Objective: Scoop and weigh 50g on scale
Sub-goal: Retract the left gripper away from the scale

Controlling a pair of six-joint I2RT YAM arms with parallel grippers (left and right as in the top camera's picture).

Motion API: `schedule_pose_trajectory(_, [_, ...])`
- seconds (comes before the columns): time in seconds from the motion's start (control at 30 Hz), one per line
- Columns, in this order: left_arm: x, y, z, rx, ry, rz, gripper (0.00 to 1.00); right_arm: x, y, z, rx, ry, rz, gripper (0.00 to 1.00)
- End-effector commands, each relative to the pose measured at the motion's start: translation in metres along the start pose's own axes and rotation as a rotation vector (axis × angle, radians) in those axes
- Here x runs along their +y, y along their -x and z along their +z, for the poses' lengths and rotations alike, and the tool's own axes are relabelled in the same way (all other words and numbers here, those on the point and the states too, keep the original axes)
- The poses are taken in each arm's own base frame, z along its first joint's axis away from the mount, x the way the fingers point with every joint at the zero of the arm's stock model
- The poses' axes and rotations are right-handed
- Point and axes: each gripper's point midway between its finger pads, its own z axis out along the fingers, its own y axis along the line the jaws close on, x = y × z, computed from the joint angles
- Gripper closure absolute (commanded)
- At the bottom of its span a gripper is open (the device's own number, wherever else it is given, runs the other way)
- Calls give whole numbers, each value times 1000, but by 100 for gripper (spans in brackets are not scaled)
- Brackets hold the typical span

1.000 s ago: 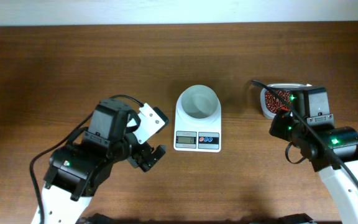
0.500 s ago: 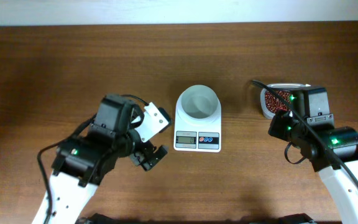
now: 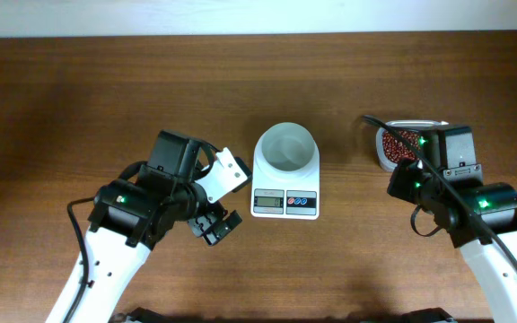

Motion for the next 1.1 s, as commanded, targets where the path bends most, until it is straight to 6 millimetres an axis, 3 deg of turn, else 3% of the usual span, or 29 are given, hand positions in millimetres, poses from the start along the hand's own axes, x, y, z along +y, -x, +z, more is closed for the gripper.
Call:
schedule_pose_trajectory(0.0, [-2,6,-3,-28,-16,18,1,1,6,-4,-16,7,14,96])
schedule_pose_trajectory(0.33, [-2,6,-3,-28,-16,18,1,14,0,-5,21,82,29,96])
schedule_pose_trajectory(0.43, [-2,6,-3,-28,-15,18,1,17,6,-5,-4,94,42,96])
schedule_pose_trajectory(0.77, [-2,6,-3,-28,-16,18,1,3,7,-5,14,75,90,96])
schedule_pose_trajectory(1.07, [-2,6,-3,-28,-16,18,1,4,34,-7,-76,133,84,96])
